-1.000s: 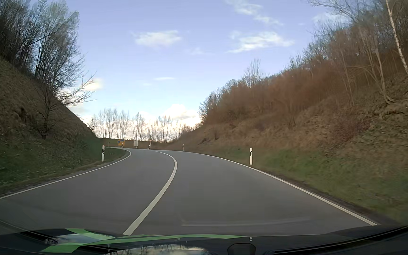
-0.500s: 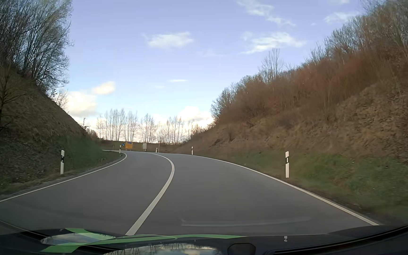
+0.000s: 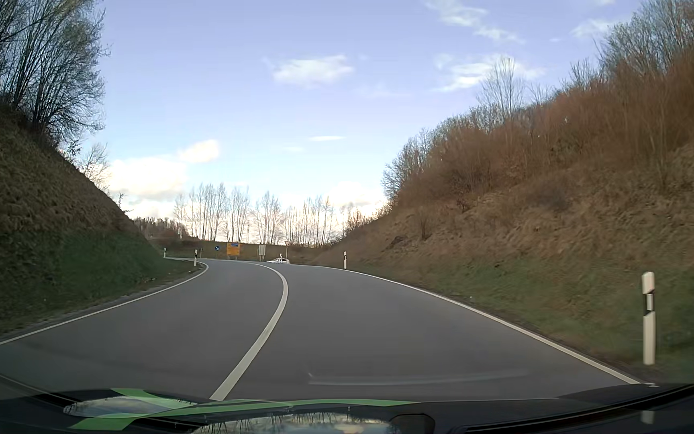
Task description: Follow the waypoints while adhering to traffic rules and regulations
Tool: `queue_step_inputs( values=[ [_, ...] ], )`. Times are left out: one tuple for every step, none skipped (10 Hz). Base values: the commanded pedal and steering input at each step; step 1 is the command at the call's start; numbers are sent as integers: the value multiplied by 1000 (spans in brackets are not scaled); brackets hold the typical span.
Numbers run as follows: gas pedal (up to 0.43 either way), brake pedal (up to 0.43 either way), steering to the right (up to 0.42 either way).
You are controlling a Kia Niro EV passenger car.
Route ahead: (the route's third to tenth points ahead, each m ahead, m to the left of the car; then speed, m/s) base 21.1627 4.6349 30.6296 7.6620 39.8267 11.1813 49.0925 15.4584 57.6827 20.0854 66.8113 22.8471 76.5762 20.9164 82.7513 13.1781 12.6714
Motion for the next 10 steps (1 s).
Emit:
queue_step_inputs(
  values=[
    [79, 0, -48],
    [59, 0, -49],
    [39, 0, -50],
    [8, 0, -50],
    [0, 0, -50],
    [0, 0, -50],
    [0, 0, -50],
    [0, 0, -51],
    [0, 0, -52],
    [0, 0, -54]
  ],
)
